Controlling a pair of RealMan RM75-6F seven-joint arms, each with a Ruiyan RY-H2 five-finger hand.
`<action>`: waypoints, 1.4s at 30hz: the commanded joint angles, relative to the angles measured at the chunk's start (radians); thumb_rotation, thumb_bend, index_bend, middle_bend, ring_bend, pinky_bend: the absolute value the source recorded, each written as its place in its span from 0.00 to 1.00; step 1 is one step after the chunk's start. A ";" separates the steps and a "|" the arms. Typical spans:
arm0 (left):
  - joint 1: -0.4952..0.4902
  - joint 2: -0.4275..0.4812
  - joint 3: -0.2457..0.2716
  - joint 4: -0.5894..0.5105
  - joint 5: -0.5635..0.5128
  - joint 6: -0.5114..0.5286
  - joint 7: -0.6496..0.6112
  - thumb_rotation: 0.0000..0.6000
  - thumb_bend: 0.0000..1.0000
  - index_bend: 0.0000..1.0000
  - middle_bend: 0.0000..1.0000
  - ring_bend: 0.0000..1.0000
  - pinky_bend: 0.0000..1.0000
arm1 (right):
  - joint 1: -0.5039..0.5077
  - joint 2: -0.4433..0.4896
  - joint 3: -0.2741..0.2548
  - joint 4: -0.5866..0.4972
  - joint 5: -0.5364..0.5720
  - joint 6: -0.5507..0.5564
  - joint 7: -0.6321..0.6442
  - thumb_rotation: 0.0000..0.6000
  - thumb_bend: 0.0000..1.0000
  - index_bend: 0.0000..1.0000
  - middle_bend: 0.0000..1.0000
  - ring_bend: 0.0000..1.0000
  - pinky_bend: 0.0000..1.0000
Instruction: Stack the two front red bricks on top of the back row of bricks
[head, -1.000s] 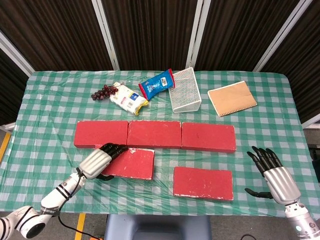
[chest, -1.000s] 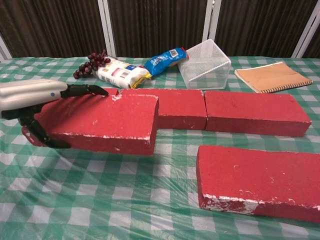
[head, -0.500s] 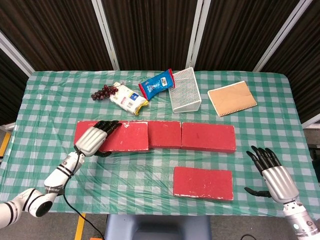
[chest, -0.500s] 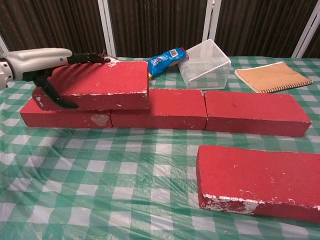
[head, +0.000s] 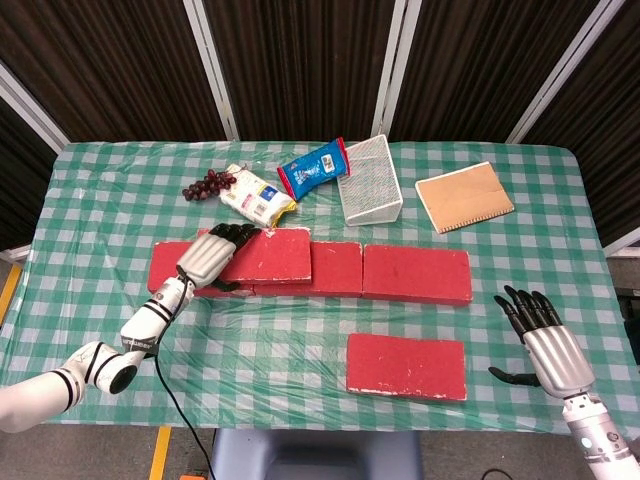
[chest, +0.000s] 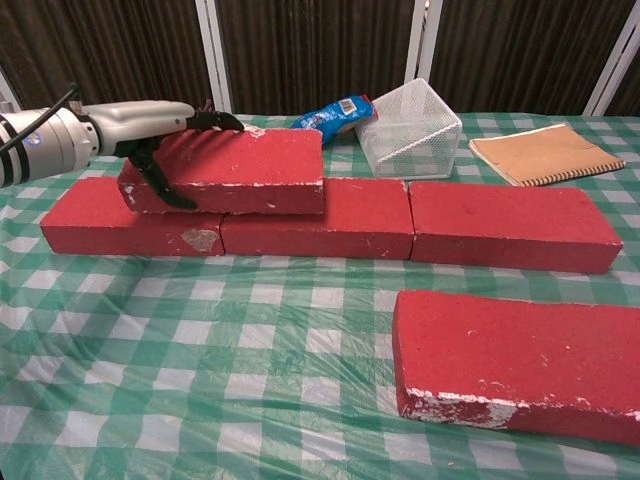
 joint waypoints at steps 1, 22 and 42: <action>-0.003 -0.003 0.003 0.001 0.001 -0.001 -0.006 1.00 0.26 0.00 0.47 0.50 0.69 | 0.002 0.000 0.000 0.000 0.002 -0.003 0.000 0.89 0.16 0.00 0.00 0.00 0.00; -0.017 -0.011 0.016 0.000 -0.043 -0.038 0.000 1.00 0.26 0.00 0.20 0.12 0.29 | 0.003 0.001 0.001 0.000 0.007 -0.001 0.003 0.89 0.16 0.00 0.00 0.00 0.00; -0.020 -0.010 0.020 -0.003 -0.054 -0.044 -0.015 1.00 0.23 0.00 0.02 0.00 0.17 | 0.001 0.002 0.001 -0.001 0.005 0.004 0.003 0.88 0.16 0.00 0.00 0.00 0.00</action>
